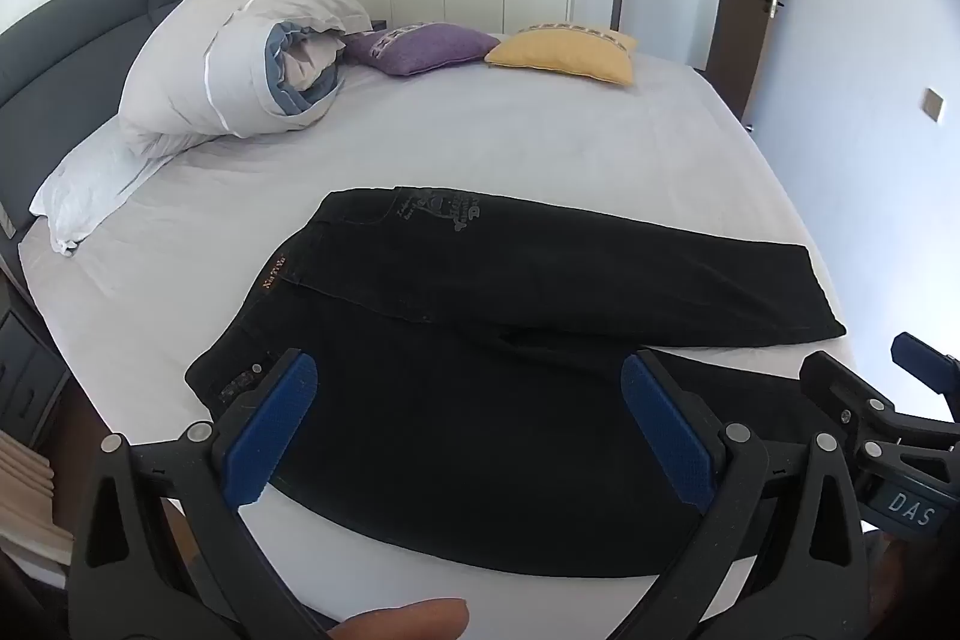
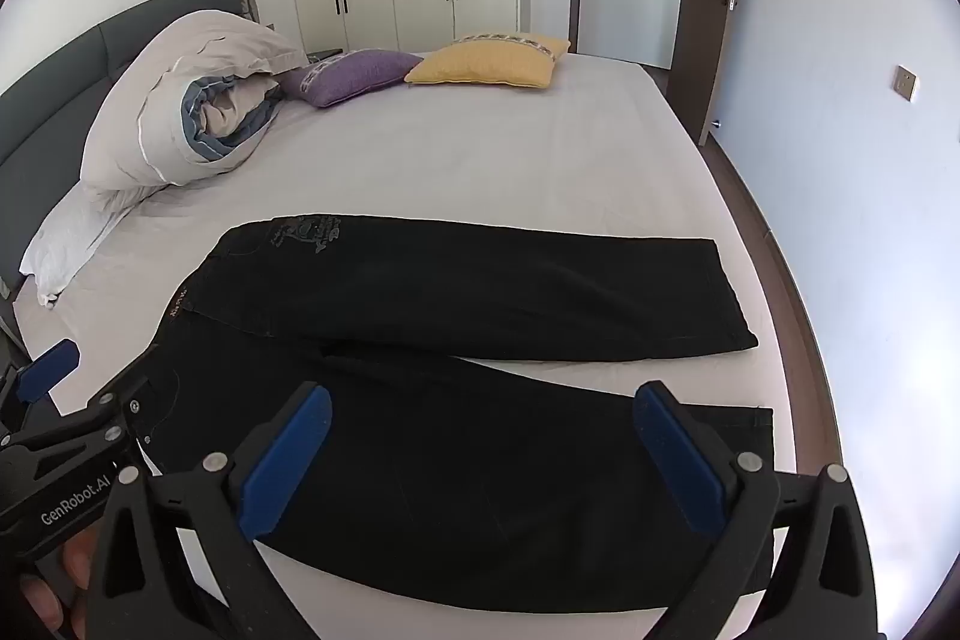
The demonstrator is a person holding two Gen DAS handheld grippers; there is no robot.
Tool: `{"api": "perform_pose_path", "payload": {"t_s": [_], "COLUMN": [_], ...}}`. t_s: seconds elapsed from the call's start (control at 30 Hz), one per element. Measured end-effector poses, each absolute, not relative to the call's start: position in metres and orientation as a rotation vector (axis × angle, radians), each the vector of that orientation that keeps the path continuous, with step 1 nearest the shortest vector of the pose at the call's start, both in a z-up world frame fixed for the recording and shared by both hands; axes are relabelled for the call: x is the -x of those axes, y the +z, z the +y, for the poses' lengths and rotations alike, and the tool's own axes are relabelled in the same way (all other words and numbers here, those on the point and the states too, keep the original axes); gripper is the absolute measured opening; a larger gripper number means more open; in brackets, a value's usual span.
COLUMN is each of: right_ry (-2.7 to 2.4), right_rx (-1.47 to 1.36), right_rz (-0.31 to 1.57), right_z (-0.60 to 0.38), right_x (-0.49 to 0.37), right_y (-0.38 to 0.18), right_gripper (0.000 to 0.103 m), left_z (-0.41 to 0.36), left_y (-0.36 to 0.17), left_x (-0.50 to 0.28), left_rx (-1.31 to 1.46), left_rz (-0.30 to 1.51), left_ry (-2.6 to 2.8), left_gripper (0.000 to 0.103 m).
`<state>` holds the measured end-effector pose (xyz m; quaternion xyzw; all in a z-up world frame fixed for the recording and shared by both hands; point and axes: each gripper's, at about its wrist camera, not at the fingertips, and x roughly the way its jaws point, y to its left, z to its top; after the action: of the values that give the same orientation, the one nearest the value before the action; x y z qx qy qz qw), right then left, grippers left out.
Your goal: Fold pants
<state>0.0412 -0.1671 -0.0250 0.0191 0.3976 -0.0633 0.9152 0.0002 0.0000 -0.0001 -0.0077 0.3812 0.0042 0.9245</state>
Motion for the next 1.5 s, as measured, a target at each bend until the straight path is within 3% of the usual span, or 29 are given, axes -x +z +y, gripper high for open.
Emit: {"api": "perform_pose_path", "payload": {"t_s": [1.5], "right_ry": [-0.122], "right_rx": [-0.035], "right_rz": [0.820], "right_z": [-0.159], "right_x": [-0.044], "right_y": [-0.029], "right_gripper": [0.103], "left_z": [0.006], "left_y": [-0.009], "left_x": [-0.002], "left_rx": [0.026], "left_rz": [0.779], "left_ry": [0.031], "left_gripper": [0.103]}}
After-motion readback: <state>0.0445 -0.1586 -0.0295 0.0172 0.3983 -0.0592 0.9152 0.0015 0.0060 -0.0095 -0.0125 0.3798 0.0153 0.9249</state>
